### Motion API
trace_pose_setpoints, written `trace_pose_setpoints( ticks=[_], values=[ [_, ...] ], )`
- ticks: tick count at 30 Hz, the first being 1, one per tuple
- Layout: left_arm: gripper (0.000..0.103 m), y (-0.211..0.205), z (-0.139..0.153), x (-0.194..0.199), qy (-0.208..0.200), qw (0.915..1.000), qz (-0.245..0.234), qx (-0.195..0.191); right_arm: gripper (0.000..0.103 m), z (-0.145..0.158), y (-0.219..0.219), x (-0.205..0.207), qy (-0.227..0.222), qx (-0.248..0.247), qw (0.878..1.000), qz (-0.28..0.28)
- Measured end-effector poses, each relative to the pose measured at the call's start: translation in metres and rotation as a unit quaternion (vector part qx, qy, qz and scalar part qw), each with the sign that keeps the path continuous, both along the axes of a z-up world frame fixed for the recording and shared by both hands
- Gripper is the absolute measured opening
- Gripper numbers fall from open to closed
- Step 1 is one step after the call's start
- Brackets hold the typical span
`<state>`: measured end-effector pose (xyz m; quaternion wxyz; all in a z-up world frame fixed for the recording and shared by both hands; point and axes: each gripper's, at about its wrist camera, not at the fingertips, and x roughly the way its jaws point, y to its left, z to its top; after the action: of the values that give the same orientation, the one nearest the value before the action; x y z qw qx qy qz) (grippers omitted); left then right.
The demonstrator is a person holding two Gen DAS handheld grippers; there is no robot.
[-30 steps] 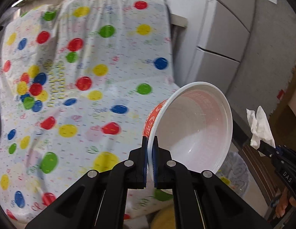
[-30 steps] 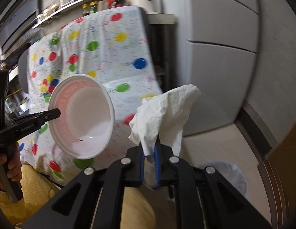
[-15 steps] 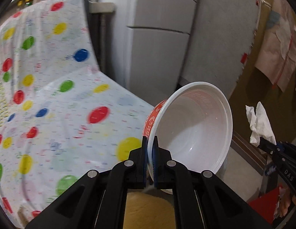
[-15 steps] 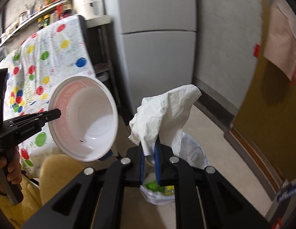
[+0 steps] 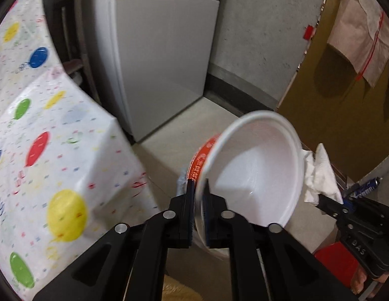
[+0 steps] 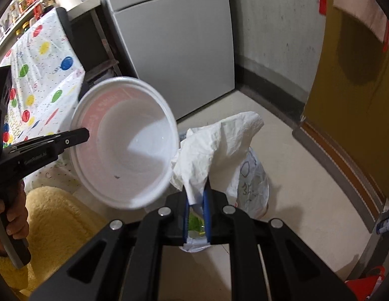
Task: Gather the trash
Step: 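Carry the cup and tissue to the trash bin and open both tools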
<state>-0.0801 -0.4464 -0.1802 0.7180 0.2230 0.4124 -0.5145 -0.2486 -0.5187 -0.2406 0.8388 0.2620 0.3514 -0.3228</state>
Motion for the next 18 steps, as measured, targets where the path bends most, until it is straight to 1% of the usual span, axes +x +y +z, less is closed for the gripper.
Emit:
trace_pose_setpoints(
  ticks=[1,2,3,4,5,7,10,12,15,16,18],
  values=[
    [0.013,-0.005,-0.003,-0.001,-0.001,1.0,-0.005,0.004,0.011,-0.004,-0.006,0.002,0.0,0.008,1.0,0.0],
    [0.02,-0.007,-0.004,-0.002,-0.003,0.9999,-0.008,0.006,0.012,-0.007,-0.011,0.004,0.0,0.014,1.0,-0.003],
    [0.025,-0.008,-0.004,-0.004,-0.007,0.9999,-0.009,0.006,0.022,-0.008,-0.013,0.005,-0.003,0.018,1.0,-0.005],
    [0.037,-0.009,-0.004,-0.003,-0.012,0.9999,-0.006,0.005,0.041,-0.01,-0.017,0.006,-0.008,0.026,1.0,-0.005],
    [0.042,-0.008,-0.003,-0.002,-0.013,0.9999,-0.004,0.0,0.047,-0.01,-0.019,0.007,-0.013,0.031,0.999,-0.006],
    [0.044,-0.004,0.002,0.003,-0.015,0.9998,0.004,-0.01,0.049,-0.008,-0.019,0.009,-0.017,0.024,1.0,-0.008],
    [0.044,0.003,0.009,0.009,-0.019,0.9995,0.016,-0.02,0.049,-0.003,-0.018,0.012,-0.01,0.011,1.0,-0.012],
    [0.044,0.011,0.015,0.015,-0.023,0.9991,0.023,-0.026,0.049,0.001,-0.017,0.01,-0.016,0.008,1.0,-0.014],
    [0.047,0.026,0.024,0.019,-0.029,0.9984,0.032,-0.035,0.05,0.018,-0.008,0.003,-0.032,-0.005,0.999,-0.031],
    [0.049,0.032,0.028,0.019,-0.033,0.9981,0.036,-0.039,0.051,0.023,-0.006,0.0,-0.037,-0.009,0.999,-0.034],
    [0.051,0.044,0.035,0.021,-0.038,0.9974,0.041,-0.045,0.055,0.036,0.002,-0.005,-0.042,-0.024,0.998,-0.04]
  ],
)
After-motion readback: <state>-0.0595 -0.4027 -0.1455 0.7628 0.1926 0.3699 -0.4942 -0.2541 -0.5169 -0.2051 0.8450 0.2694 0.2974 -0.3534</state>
